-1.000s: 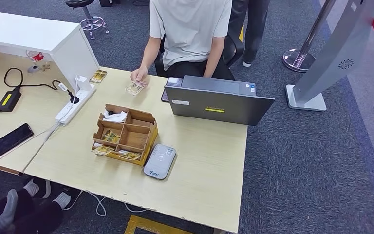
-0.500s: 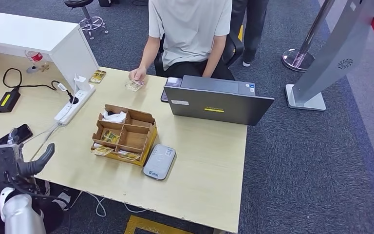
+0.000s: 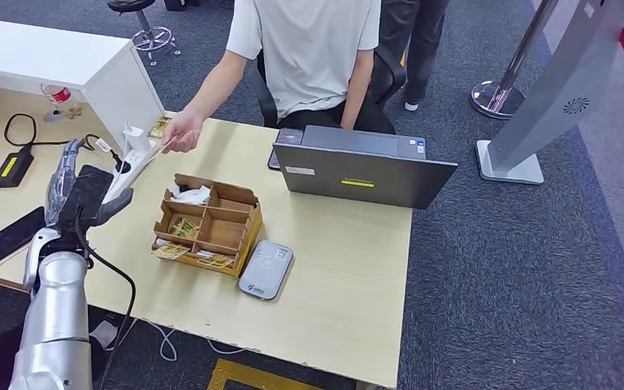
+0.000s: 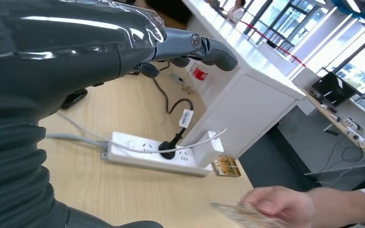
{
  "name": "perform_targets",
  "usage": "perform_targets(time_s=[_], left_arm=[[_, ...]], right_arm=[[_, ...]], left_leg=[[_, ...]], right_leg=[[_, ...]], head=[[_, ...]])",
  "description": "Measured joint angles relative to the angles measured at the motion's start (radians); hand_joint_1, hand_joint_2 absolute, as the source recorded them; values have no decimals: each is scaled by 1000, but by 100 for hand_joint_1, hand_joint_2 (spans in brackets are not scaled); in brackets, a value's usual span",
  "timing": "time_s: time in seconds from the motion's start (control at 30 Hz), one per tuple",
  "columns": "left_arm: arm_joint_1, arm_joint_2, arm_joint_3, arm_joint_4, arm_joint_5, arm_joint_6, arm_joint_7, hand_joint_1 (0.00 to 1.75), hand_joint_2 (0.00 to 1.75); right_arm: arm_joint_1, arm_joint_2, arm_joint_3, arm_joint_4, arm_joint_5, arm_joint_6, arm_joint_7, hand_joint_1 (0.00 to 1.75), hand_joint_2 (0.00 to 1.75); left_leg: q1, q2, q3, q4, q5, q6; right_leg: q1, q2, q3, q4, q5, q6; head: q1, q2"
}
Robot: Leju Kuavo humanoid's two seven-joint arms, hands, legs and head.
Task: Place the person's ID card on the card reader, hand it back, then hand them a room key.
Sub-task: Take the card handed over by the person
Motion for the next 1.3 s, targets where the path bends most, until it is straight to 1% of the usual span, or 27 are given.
perform_targets(time_s=[0.33, 0.47, 0.67, 0.83, 1.1, 1.3], left_arm=[[-97, 69, -215, -38, -261, 64, 131, 0, 175], [-119, 88, -287, -63, -366, 93, 183, 175, 175], [-161, 113, -409, -86, -501, 130, 249, 175, 175], [-189, 134, -493, -92, -610, 172, 305, 175, 175], [-210, 147, -540, -92, -642, 171, 321, 175, 175], [-208, 144, -554, -86, -646, 203, 332, 175, 175]], right_arm=[[-10, 0, -18, 8, 28, 15, 10, 0, 0], [-13, 0, -19, 9, 48, 16, 17, 0, 0], [-16, 0, -19, 13, 85, 14, 26, 0, 0], [-17, 1, -16, 17, 150, -2, 46, 0, 0], [-17, 2, -5, 23, 196, -10, 59, 0, 0], [-17, 4, 7, 25, 213, -19, 69, 0, 0]], left_leg=[[0, 0, 0, 0, 0, 0], [0, 0, 0, 0, 0, 0], [0, 0, -1, 0, 0, 0], [0, 0, -1, 0, 0, 0], [0, 0, -1, 0, 0, 0], [0, 0, -1, 0, 0, 0]], right_leg=[[0, 0, 0, 0, 0, 0], [0, 0, -1, 0, 0, 0], [0, 0, -1, 0, 0, 0], [0, 0, -1, 1, 0, 0], [0, 0, -1, 1, 0, 0], [0, 0, -1, 1, 0, 0]], head=[[0, 0], [0, 0], [0, 0], [0, 0], [0, 0], [0, 0]])
